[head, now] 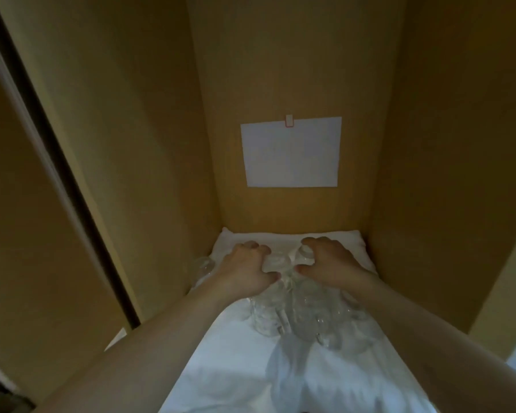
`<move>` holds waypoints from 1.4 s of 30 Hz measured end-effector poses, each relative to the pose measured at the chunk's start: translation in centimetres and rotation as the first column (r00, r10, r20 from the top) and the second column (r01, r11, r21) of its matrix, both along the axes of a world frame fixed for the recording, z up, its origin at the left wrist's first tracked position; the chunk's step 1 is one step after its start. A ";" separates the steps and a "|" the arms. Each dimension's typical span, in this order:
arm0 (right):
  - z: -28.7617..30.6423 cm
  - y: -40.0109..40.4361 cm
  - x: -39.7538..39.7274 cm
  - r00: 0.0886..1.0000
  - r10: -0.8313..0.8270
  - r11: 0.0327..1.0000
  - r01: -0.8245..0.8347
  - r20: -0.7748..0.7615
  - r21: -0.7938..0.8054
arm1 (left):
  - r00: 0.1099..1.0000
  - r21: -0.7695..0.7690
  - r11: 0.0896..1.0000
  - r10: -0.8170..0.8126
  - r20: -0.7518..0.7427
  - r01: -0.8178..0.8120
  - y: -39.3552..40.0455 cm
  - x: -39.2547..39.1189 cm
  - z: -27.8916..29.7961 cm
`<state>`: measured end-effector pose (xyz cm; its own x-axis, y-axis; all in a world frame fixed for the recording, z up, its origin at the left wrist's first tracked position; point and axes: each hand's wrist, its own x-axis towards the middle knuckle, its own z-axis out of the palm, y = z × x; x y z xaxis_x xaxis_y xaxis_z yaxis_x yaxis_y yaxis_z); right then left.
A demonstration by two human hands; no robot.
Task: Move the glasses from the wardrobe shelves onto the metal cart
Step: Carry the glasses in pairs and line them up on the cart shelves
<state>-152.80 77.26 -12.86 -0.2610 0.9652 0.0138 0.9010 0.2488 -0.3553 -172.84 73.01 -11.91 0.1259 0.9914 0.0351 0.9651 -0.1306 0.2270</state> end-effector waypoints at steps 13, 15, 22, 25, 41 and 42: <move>-3.2 8.9 -0.3 0.996 0.032 0.985 -0.018 0.078 -0.173 | 0.997 -0.182 0.981 -0.074 -0.030 0.067 12.3 2.2 -3.5; -3.6 9.6 -0.4 0.997 0.045 0.978 -0.031 0.066 -0.205 | 0.995 -0.220 0.973 -0.087 -0.052 0.073 13.4 2.6 -4.1; -4.1 11.6 -0.5 0.990 0.094 0.967 -0.064 0.109 -0.246 | 0.993 -0.371 0.928 -0.069 -0.099 0.028 15.6 3.2 -5.3; -4.4 11.8 -0.6 0.989 0.103 0.968 -0.074 0.110 -0.240 | 0.998 -0.438 0.899 -0.024 -0.064 -0.007 15.9 3.4 -5.6; -0.5 7.2 -1.0 0.930 -0.287 0.950 0.307 -0.230 0.052 | 0.906 0.087 0.988 0.082 0.414 -0.130 13.0 -0.4 1.2; -0.1 6.8 -1.1 0.896 -0.329 0.928 0.365 -0.297 0.074 | 0.861 0.116 0.977 0.099 0.499 -0.180 12.3 -0.8 2.0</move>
<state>-153.92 84.09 -12.92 0.1219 0.9793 0.1619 0.8094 -0.0037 -0.5873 -173.63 85.29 -9.94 -0.0871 0.9742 0.2082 0.7460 -0.0747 0.6618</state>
